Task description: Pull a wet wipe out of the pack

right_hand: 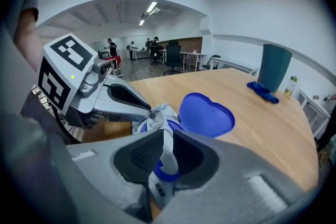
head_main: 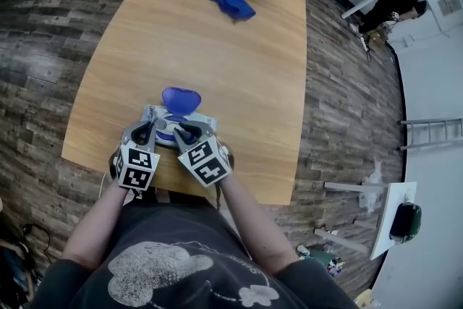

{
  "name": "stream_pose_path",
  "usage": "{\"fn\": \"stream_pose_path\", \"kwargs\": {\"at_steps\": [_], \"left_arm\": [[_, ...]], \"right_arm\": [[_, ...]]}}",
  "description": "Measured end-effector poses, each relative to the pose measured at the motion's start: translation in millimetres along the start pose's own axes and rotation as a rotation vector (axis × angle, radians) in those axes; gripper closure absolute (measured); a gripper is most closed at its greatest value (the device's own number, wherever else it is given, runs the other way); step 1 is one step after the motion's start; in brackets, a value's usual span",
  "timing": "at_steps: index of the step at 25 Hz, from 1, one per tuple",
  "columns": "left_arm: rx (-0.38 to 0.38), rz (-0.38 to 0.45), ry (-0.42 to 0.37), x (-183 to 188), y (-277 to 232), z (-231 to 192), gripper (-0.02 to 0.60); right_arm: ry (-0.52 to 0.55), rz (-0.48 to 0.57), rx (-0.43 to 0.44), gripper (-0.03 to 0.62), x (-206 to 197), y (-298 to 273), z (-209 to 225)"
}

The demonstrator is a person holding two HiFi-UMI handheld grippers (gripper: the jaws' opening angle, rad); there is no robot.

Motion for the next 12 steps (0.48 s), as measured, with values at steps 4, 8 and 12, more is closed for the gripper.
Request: {"fn": "stream_pose_path", "kwargs": {"at_steps": [4, 8, 12], "left_arm": [[-0.022, 0.007, 0.019, -0.5, -1.3, 0.1, 0.541], [-0.041, 0.010, 0.021, -1.9, -1.0, -0.1, 0.541], [-0.054, 0.016, 0.029, -2.9, -2.0, -1.3, 0.542]], "right_arm": [[0.030, -0.072, 0.032, 0.530, -6.8, -11.3, -1.5], [0.069, -0.116, 0.048, 0.508, -9.4, -16.6, -5.3], [0.114, -0.165, 0.032, 0.509, -10.2, -22.5, -7.1]]}}
Point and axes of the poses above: the fingertips, and each gripper's own axes: y backward along the fingers, z to its right, x out of its top, the point moved 3 cm from there along y, backward along the fingers, and after that the axes turned 2 degrees about -z, right-handed, at the moved point
